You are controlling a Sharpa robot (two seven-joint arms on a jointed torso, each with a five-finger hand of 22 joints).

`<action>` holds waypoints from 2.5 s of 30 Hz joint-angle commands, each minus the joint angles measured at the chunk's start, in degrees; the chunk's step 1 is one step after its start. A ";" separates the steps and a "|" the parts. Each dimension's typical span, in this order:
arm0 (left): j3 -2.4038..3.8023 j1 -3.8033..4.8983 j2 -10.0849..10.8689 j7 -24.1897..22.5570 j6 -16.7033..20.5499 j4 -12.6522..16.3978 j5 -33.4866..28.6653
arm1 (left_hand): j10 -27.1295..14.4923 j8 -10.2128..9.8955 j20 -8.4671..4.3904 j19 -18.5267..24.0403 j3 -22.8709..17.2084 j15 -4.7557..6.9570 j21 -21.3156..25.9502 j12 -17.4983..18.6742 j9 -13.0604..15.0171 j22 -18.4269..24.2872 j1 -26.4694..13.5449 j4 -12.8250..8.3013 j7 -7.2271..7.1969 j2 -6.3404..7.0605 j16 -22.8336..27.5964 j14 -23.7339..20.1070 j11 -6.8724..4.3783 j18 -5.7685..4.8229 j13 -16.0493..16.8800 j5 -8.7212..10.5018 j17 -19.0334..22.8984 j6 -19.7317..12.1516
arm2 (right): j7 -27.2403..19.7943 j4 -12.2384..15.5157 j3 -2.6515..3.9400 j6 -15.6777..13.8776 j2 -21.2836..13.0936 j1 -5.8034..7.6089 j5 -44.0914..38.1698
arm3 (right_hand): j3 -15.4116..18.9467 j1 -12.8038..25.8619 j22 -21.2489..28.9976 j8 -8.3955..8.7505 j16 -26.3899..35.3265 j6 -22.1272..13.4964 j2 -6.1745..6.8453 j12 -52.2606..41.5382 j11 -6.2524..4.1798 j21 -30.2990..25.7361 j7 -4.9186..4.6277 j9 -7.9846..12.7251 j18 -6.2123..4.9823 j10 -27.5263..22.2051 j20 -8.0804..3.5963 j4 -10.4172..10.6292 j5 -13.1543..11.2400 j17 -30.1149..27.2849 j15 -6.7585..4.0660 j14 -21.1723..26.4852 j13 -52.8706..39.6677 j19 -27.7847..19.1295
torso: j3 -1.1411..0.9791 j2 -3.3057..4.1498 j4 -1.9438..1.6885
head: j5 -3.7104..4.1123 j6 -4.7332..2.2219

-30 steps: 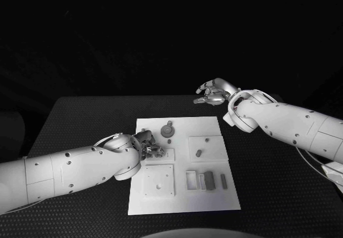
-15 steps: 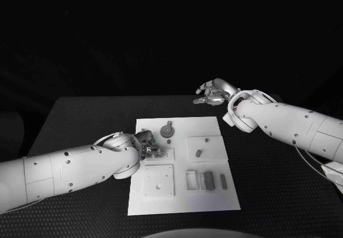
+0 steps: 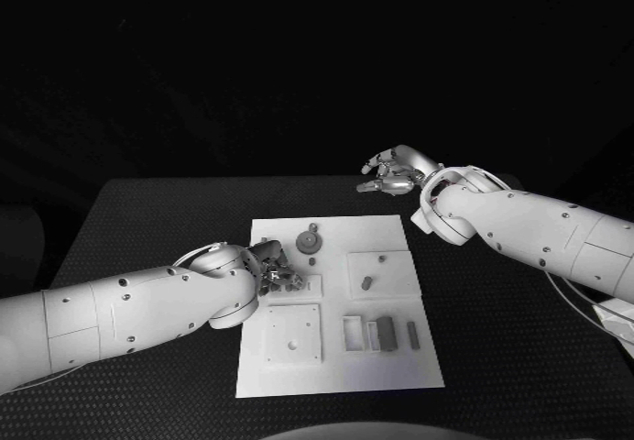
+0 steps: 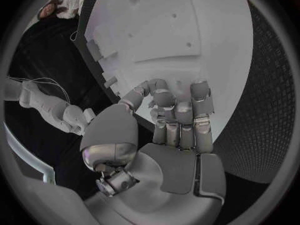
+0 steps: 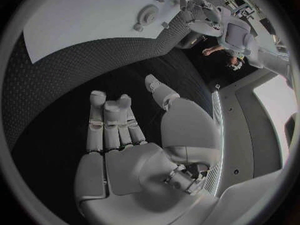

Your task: Assemble the parts on the task board

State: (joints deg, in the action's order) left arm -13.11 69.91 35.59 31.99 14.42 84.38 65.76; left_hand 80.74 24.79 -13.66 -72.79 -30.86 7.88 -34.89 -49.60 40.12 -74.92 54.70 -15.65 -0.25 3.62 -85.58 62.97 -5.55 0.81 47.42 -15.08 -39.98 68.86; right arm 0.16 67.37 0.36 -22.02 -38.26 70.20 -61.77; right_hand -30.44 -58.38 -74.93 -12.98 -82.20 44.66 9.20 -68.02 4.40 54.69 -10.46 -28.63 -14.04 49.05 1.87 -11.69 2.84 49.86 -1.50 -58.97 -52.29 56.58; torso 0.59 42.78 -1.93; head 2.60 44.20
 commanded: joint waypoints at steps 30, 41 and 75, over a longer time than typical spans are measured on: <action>-0.12 -0.04 -0.21 -1.10 -0.93 -0.20 -1.85 | -1.74 -0.51 -2.25 -0.53 3.11 4.13 0.79 -0.19 -0.83 -1.10 -6.27 4.75 0.28 2.30 0.43 2.65 -0.61 0.65 -1.23 7.98 0.77 -0.92 | -0.46 -0.01 0.02 0.46 0.00 -0.08 -0.03 | 0.36 0.20 -0.61 0.27 -0.37 -0.02 0.04 -0.42 0.15 -0.38 -0.48 0.19 -0.96 -0.41 0.00 0.25 0.04 -0.17 -0.11 0.49 0.16 -0.27 | -0.08 -0.02 0.02 | -0.01 0.03; -0.10 -0.04 0.37 -0.74 -0.71 -0.67 -1.69 | -1.82 -0.47 -2.27 -0.53 3.55 4.18 0.92 -0.32 -0.86 -1.10 -6.98 5.81 0.24 3.33 0.37 2.57 -0.64 0.78 -1.29 9.32 0.79 -0.92 | -0.51 -0.03 0.02 0.44 -0.10 -0.12 -0.02 | 0.41 0.27 -0.61 0.30 -0.36 -0.07 0.12 -0.42 0.17 -0.41 -0.51 0.23 -0.96 -0.45 0.02 0.31 0.04 -0.19 -0.10 0.53 0.19 -0.29 | -0.05 -0.03 0.04 | 0.05 -0.01; 4.89 2.62 2.66 -2.19 -4.99 -1.30 -8.74 | -4.86 -1.56 -1.72 2.15 9.28 3.56 3.22 1.08 -0.97 -0.76 -9.77 6.31 1.09 3.41 1.70 -0.15 0.09 1.08 -2.04 12.11 1.34 -4.17 | -0.63 -0.53 0.02 0.21 -0.27 -0.17 -0.02 | 0.44 0.38 -0.61 0.38 -0.36 -0.27 0.36 -0.44 0.23 -0.46 -0.57 0.37 -0.96 -0.52 0.04 0.48 0.04 -0.26 -0.03 0.59 0.28 -0.32 | -0.06 -0.07 -0.01 | -0.21 -1.14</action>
State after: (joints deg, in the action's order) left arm -8.41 71.59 38.02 31.42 12.99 83.72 62.01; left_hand 76.66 23.65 -15.24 -71.10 -21.91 11.53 -32.05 -48.91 39.37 -74.92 44.43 -8.56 0.56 7.92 -84.25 63.36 -5.61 1.74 45.55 -3.14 -38.80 65.58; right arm 0.09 66.94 0.36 -22.06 -38.53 70.05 -61.75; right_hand -30.13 -58.38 -74.93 -12.98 -82.20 44.39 9.20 -68.24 4.61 54.47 -10.73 -28.32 -14.09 48.85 1.98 -11.38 2.84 49.65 -1.70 -58.77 -52.08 56.48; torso 0.51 42.70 -1.93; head 2.47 43.46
